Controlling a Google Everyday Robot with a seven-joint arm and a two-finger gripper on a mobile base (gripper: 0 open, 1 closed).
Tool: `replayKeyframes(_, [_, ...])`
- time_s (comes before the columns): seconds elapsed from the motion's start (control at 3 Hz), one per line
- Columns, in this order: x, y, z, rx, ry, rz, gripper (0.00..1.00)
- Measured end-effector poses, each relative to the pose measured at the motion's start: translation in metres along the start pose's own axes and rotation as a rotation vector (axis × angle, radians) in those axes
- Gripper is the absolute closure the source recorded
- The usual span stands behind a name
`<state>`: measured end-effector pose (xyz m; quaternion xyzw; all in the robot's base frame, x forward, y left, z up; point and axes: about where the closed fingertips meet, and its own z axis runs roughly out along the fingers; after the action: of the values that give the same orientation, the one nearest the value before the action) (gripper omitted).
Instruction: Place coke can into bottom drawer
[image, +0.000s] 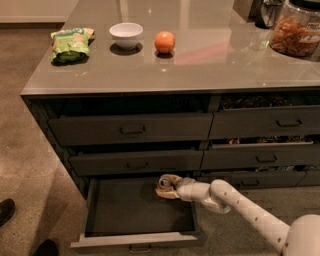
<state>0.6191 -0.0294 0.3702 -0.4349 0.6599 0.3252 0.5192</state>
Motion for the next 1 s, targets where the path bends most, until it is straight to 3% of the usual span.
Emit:
replayKeyframes(0.33, [0.039,-0.014,0.003,0.019,0.059,0.015,1.0])
replayKeyframes(1.0, [0.115,-0.014,0.052,0.012,0.027,0.037,1.0])
